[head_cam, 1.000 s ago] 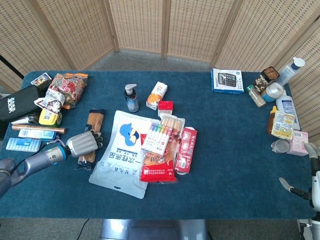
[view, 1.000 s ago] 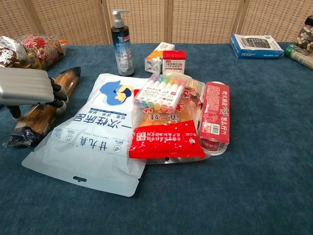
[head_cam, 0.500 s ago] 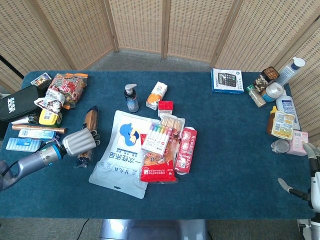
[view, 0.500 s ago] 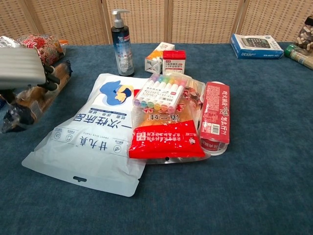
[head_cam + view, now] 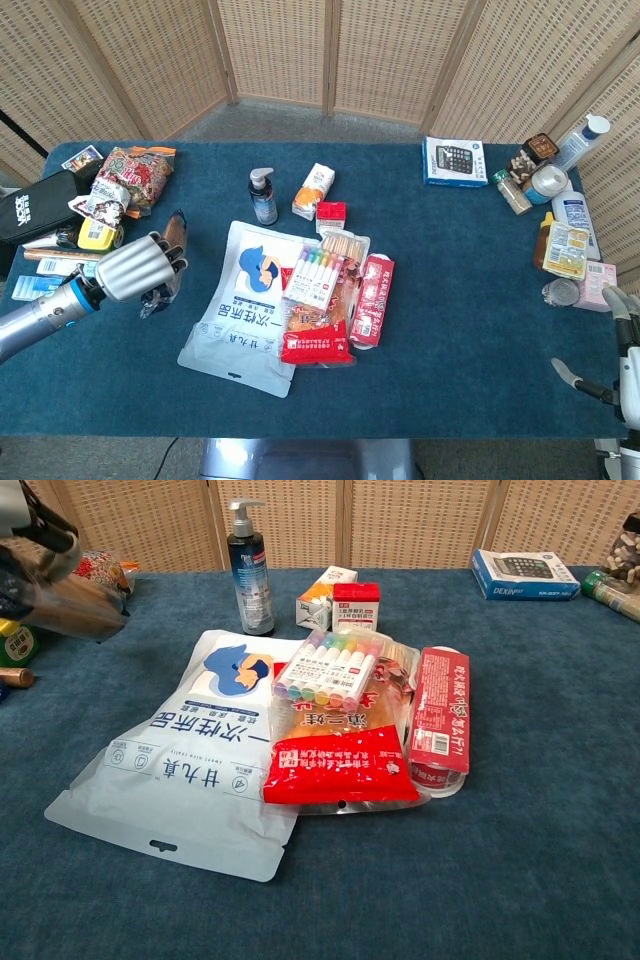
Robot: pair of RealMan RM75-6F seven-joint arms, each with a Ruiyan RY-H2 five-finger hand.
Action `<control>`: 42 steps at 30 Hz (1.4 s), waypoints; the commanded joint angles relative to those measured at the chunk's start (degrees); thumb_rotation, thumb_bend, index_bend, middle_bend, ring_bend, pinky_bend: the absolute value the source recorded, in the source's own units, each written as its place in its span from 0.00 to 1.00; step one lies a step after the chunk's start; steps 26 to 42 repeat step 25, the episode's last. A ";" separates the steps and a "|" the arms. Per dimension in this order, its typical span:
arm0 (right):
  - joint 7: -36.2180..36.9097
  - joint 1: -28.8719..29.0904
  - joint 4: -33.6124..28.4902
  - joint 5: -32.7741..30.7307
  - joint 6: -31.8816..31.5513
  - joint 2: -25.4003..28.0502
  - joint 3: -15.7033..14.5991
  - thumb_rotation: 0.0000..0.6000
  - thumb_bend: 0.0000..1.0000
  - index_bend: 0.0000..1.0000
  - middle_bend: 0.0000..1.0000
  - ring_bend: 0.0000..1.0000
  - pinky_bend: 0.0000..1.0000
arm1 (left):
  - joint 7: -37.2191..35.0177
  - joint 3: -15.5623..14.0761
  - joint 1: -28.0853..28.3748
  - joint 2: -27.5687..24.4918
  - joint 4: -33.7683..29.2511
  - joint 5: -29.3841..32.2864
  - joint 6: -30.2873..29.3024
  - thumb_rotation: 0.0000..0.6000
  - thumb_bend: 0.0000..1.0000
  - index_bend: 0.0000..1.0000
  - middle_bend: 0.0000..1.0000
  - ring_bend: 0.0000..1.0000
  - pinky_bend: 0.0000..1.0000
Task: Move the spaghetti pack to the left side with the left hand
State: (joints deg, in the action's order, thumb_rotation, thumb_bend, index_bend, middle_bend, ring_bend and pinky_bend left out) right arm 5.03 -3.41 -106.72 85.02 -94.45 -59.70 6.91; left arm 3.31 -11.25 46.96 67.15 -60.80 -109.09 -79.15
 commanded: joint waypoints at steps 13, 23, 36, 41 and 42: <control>3.04 -1.13 -1.68 3.08 -2.11 1.89 -0.84 1.00 0.00 0.00 0.00 0.00 0.00 | 8.79 6.24 -2.90 -18.21 -21.07 0.18 -5.59 1.00 0.22 0.87 0.94 0.78 0.84; 3.30 -1.37 -2.08 4.22 -2.64 2.22 -1.26 1.00 0.00 0.00 0.00 0.00 0.00 | 9.59 9.70 -5.21 -24.00 -25.58 0.50 -6.35 1.00 0.22 0.87 0.94 0.78 0.84; 3.19 -1.38 -2.15 4.26 -2.67 2.20 -1.28 1.00 0.00 0.00 0.00 0.00 0.00 | 9.50 10.24 -5.46 -24.09 -25.64 0.53 -6.17 1.00 0.22 0.87 0.94 0.78 0.84; 3.19 -1.38 -2.15 4.26 -2.67 2.20 -1.28 1.00 0.00 0.00 0.00 0.00 0.00 | 9.50 10.24 -5.46 -24.09 -25.64 0.53 -6.17 1.00 0.22 0.87 0.94 0.78 0.84; 3.19 -1.38 -2.15 4.26 -2.67 2.20 -1.28 1.00 0.00 0.00 0.00 0.00 0.00 | 9.50 10.24 -5.46 -24.09 -25.64 0.53 -6.17 1.00 0.22 0.87 0.94 0.78 0.84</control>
